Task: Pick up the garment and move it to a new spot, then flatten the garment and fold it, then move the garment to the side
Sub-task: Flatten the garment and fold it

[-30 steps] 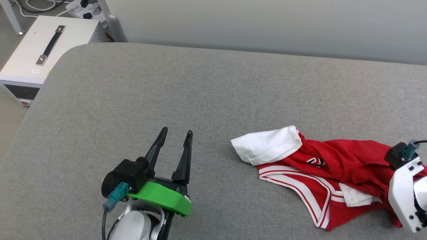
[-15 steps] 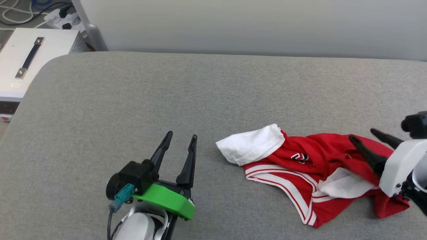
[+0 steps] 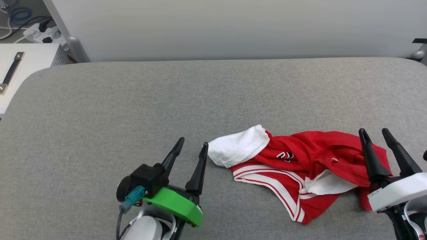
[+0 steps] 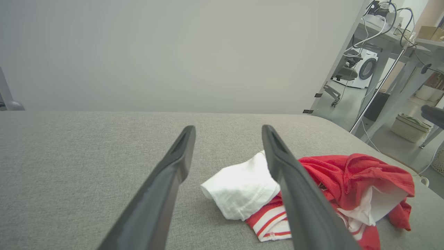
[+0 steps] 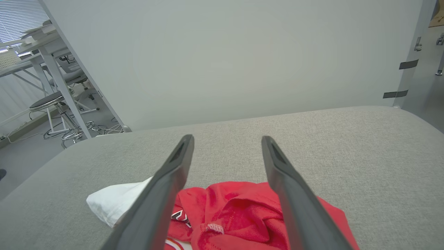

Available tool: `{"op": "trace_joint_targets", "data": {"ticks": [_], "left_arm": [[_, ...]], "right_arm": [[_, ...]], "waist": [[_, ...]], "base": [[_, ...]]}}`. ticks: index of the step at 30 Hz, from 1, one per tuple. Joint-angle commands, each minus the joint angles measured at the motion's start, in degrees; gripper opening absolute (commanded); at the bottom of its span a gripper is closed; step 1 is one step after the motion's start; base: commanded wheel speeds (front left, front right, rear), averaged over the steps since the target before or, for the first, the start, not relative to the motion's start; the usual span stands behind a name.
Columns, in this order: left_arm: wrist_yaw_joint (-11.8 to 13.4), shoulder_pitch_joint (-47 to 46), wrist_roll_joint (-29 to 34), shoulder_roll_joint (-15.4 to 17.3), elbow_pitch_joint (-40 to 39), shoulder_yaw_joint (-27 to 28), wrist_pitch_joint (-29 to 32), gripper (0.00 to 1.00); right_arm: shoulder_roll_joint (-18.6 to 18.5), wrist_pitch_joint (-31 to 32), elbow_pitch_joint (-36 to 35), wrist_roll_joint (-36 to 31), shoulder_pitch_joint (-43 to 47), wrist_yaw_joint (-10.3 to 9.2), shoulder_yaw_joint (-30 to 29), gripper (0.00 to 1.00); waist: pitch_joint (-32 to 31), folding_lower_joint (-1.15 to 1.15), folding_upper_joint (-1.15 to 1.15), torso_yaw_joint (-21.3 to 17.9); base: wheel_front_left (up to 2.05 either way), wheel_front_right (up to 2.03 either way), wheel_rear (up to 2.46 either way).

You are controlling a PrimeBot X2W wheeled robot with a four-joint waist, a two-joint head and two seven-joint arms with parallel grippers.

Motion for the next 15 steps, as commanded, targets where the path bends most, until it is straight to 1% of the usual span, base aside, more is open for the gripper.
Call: {"op": "trace_joint_targets", "data": {"ticks": [1,4,5,8,10,11,13,15], "left_arm": [[0.04,-1.18,0.22,0.45,1.16,-0.35,0.32,1.00],[0.85,-3.94,1.99,0.51,2.56,-2.66,6.31,1.00],[1.25,-5.27,2.28,0.37,2.73,-3.56,9.67,1.00],[1.59,-9.30,2.93,0.11,2.43,-6.53,21.18,1.00],[1.38,-12.09,2.88,-0.05,1.60,-9.20,31.20,1.00],[1.78,-13.69,2.62,-0.19,0.43,-9.92,36.02,1.00],[3.36,-16.64,2.61,-0.45,-1.90,-10.45,41.56,1.00],[4.63,-19.23,3.58,-0.56,-2.50,-11.26,45.53,1.00]], "right_arm": [[1.00,-0.55,-0.46,-0.95,0.73,-0.03,-0.70,1.00],[2.50,-0.37,-1.31,-2.14,1.35,-0.03,-1.59,1.00],[2.87,-0.28,-1.67,-2.56,1.46,-0.03,-1.94,1.00],[3.45,0.30,-2.56,-3.46,1.62,-0.03,-2.74,1.00],[3.45,0.74,-3.30,-4.42,1.58,-0.03,-2.96,1.00],[3.33,0.98,-3.62,-5.09,1.55,-0.03,-2.88,1.00],[3.37,1.17,-4.04,-5.92,1.43,-0.03,-2.44,1.00],[3.80,1.17,-4.33,-6.17,1.02,-0.03,-1.88,1.00]], "waist": [[0.27,0.00,0.00,-0.45],[1.00,0.00,0.00,-0.94],[1.21,0.00,0.00,-1.17],[1.95,0.00,0.00,-1.78],[2.57,0.00,0.00,-2.23],[2.93,0.00,0.00,-2.52],[3.65,0.00,0.00,-3.18],[4.61,0.00,0.00,-3.99]], "base": [[0.00,0.00,0.00],[0.00,0.00,0.00],[0.00,0.00,0.00],[0.00,0.00,0.00],[0.00,0.00,0.00],[0.00,0.00,0.00],[0.00,0.00,0.00],[0.00,0.00,0.00]]}}
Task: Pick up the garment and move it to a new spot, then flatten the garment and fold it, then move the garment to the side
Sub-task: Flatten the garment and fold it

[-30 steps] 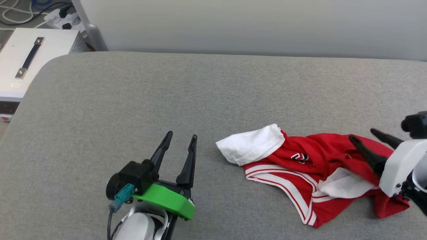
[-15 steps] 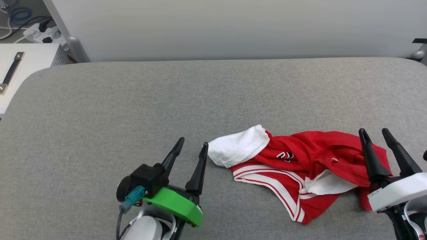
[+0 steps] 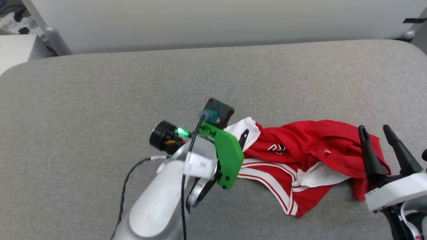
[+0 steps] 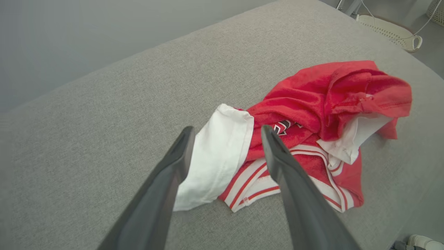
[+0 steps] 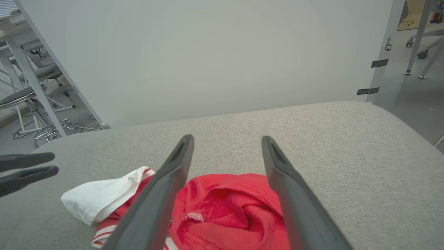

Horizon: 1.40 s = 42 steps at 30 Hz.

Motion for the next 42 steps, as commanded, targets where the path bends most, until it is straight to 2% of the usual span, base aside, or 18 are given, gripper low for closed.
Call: {"op": "trace_joint_targets", "data": {"ticks": [1,4,10,26,27,28,34,42], "left_arm": [[0.64,-1.91,0.59,-0.08,0.29,-0.42,2.10,1.00],[0.83,-4.15,-0.01,-0.24,1.62,-1.57,5.46,1.00],[1.19,-7.72,-0.97,-0.44,5.74,-3.74,7.22,1.00],[3.23,-12.34,-0.17,-0.52,18.44,-6.37,1.78,1.00],[3.19,-12.37,-0.79,-0.53,19.12,-6.18,1.47,0.96],[3.05,-12.46,-1.15,-0.53,19.63,-6.24,1.16,0.00],[2.43,-12.27,-4.31,-0.54,19.59,-6.52,-1.45,0.00],[3.00,-10.02,-9.78,-0.55,14.37,-6.03,-3.65,0.00]], "right_arm": [[0.47,0.04,-0.39,-0.49,-0.38,-0.04,0.48,1.00],[1.14,-0.20,-0.35,-0.54,-1.30,-0.04,0.99,1.00],[1.43,-0.83,0.33,-0.64,-2.49,-0.04,1.07,1.00],[2.37,-2.76,2.65,-0.14,-4.05,-0.04,2.24,1.00],[2.40,-2.89,2.84,-0.12,-4.09,-0.04,2.31,1.00],[2.43,-3.00,3.03,-0.10,-4.12,-0.04,2.37,1.00],[2.48,-3.29,4.07,-0.21,-3.80,-0.04,2.23,1.00],[2.22,-2.90,5.06,-0.53,-2.70,-0.04,2.08,1.00]], "waist": [[1.74,0.00,0.00,-1.58],[3.40,0.00,0.00,-2.80],[5.75,0.00,0.00,-4.53],[8.33,0.00,0.00,-6.44],[8.38,0.00,0.00,-6.42],[8.42,0.00,0.00,-6.36],[7.28,0.00,0.00,-4.92],[3.58,0.00,0.00,-1.26]], "base": [[0.00,0.00,0.00],[0.00,0.00,0.00],[0.00,0.00,0.00],[0.00,0.00,0.00],[0.00,0.00,0.00],[0.00,0.00,0.00],[0.00,0.00,0.00],[0.00,0.00,0.00]]}}
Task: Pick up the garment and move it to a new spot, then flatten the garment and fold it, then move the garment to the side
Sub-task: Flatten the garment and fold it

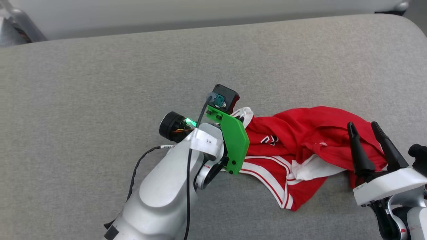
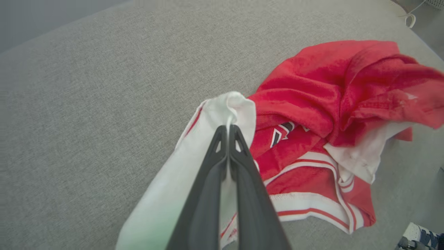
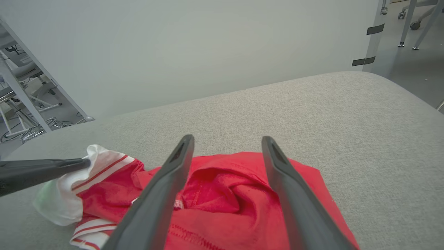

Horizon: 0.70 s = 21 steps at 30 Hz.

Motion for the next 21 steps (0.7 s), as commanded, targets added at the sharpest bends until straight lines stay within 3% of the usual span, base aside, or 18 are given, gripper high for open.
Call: {"op": "trace_joint_targets", "data": {"ticks": [1,5,12,21], "left_arm": [[0.33,1.17,-1.37,-0.06,-1.41,0.90,-0.49,0.00],[1.23,2.90,-4.46,0.81,-6.01,4.36,-1.52,0.00],[3.56,8.12,-10.52,5.30,-9.15,12.15,-0.91,0.00],[4.45,15.27,-15.82,12.06,-1.49,19.86,-0.75,0.00]], "right_arm": [[-0.01,0.09,0.16,-0.23,0.57,-0.03,-0.07,1.00],[0.10,0.34,0.30,-0.37,1.40,-0.03,-0.45,1.00],[0.53,0.80,0.29,-0.72,1.65,-0.03,-0.03,1.00],[0.31,1.50,0.37,-0.90,1.23,-0.03,0.78,1.00]], "waist": [[-2.13,0.00,0.00,2.29],[-3.29,0.00,0.00,4.36],[-3.48,0.00,0.00,6.00],[-1.98,0.00,0.00,6.22]], "base": [[0.00,0.00,0.00],[0.00,0.00,0.00],[0.00,0.00,0.00],[0.00,0.00,0.00]]}}
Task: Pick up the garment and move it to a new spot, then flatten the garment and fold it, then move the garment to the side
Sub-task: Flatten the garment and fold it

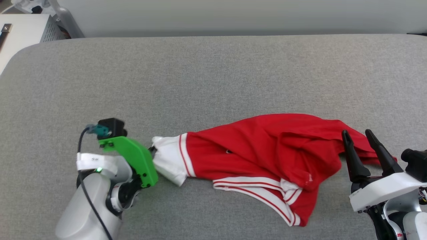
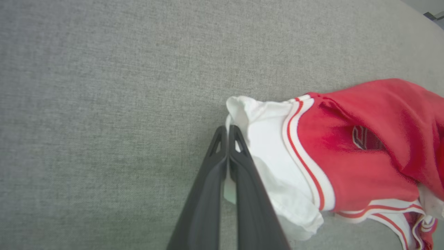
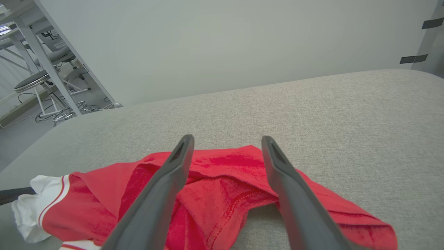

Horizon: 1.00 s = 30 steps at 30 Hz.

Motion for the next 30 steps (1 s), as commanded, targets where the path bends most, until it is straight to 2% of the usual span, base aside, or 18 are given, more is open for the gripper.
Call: {"op": "trace_joint_targets", "data": {"ticks": [1,6,7,8,11,14,22,25,30], "left_arm": [[-0.14,0.80,-0.83,0.85,1.17,0.96,-0.83,0.00],[-2.69,0.63,-0.31,3.45,6.78,1.38,-3.10,0.00],[-3.52,0.31,0.24,3.85,7.40,0.90,-3.67,0.26],[-4.36,-0.08,0.85,4.26,8.22,0.44,-4.46,1.00],[-5.12,-1.55,4.83,6.14,9.55,-1.20,-8.59,1.00],[-5.02,-3.09,9.67,7.80,10.07,-2.58,-15.86,1.00],[-7.01,-3.29,16.77,7.93,5.69,-5.11,-37.69,1.00],[-6.61,-0.73,17.79,6.48,1.71,-5.29,-40.86,1.00],[-5.13,5.80,19.25,3.20,-7.18,-3.80,-41.61,1.00]], "right_arm": [[-0.02,0.05,0.03,-0.23,-0.15,-0.03,0.16,1.00],[-0.44,0.57,0.25,-0.30,-0.37,-0.03,0.51,1.00],[-0.45,0.63,0.29,-0.34,-0.41,-0.03,0.52,1.00],[-0.46,0.70,0.37,-0.36,-0.45,-0.03,0.57,1.00],[-0.49,0.87,0.60,-0.37,-0.44,-0.03,0.76,1.00],[-0.49,1.04,0.85,-0.36,-0.13,-0.03,0.96,1.00],[-0.64,1.02,1.19,-0.08,1.30,-0.03,0.17,1.00],[-0.64,1.07,0.96,-0.07,2.03,-0.03,-0.50,1.00],[-0.62,1.30,0.42,-0.14,3.08,-0.03,-1.37,1.00]], "waist": [[0.43,0.00,0.00,0.04],[0.84,0.00,0.00,0.47],[0.82,0.00,0.00,0.61],[0.71,0.00,0.00,0.81],[0.11,0.00,0.00,1.41],[-0.80,0.00,0.00,2.07],[-3.90,0.00,0.00,3.97],[-5.05,0.00,0.00,4.55],[-6.20,0.00,0.00,4.97]], "base": [[0.00,0.00,0.00],[0.00,0.00,0.00],[0.00,0.00,0.00],[0.00,0.00,0.00],[0.00,0.00,0.00],[0.00,0.00,0.00],[0.00,0.00,0.00],[0.00,0.00,0.00],[0.00,0.00,0.00]]}}
